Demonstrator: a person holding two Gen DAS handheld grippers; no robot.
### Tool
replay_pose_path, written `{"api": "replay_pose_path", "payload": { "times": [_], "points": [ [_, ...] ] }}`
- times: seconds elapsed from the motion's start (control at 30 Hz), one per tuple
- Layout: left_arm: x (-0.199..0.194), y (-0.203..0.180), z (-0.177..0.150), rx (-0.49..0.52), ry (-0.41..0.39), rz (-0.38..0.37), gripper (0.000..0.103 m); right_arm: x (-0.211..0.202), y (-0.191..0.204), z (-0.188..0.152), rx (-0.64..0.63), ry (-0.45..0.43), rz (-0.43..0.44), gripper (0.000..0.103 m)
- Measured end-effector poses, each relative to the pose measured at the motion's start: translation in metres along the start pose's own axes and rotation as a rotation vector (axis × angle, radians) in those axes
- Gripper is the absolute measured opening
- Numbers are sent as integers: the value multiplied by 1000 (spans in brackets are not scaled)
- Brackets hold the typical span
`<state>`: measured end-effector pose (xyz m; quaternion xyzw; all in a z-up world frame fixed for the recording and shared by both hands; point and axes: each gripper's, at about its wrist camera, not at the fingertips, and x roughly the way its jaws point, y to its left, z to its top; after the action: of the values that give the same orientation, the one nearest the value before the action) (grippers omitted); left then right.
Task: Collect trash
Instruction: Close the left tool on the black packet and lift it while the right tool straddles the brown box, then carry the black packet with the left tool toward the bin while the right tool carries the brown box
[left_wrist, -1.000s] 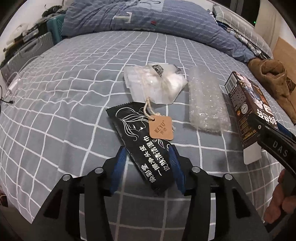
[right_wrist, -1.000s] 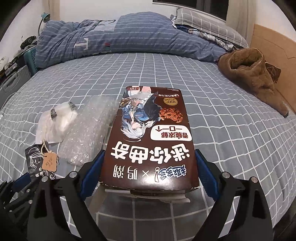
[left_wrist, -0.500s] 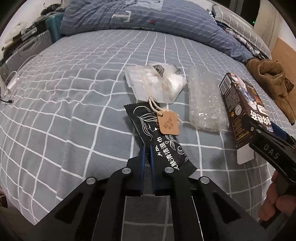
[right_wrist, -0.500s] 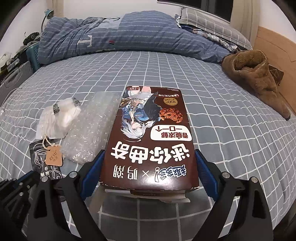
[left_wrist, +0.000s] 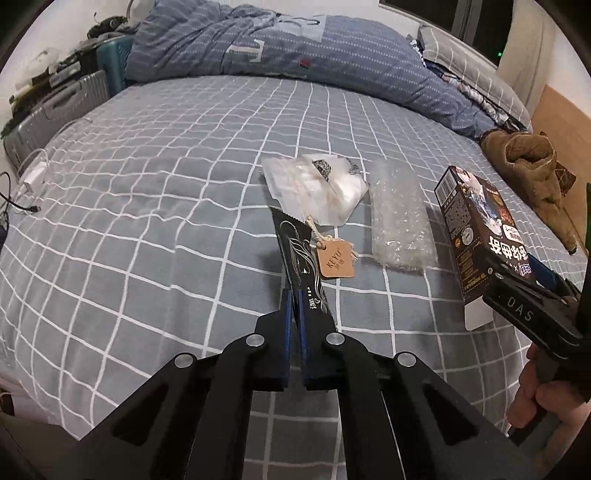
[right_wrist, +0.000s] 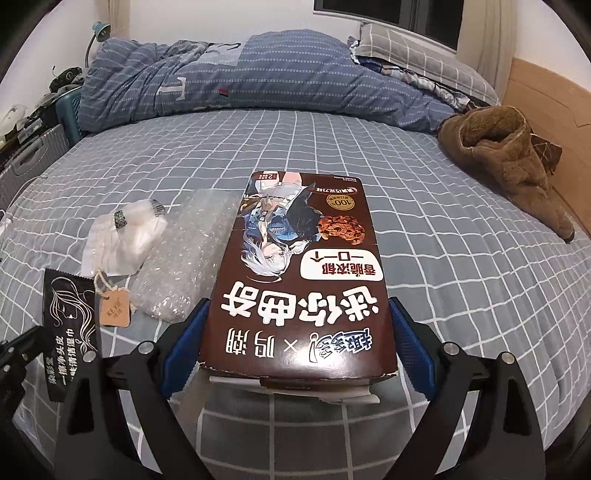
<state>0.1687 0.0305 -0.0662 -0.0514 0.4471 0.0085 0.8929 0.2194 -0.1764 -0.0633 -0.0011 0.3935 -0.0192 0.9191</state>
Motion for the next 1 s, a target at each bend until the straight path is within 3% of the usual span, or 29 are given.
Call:
{"api": "replay_pose_path", "payload": {
  "times": [1.0],
  "points": [
    [-71, -16, -47, 62, -37, -41, 2, -115, -2, -56, 0, -73, 30, 88]
  ]
}}
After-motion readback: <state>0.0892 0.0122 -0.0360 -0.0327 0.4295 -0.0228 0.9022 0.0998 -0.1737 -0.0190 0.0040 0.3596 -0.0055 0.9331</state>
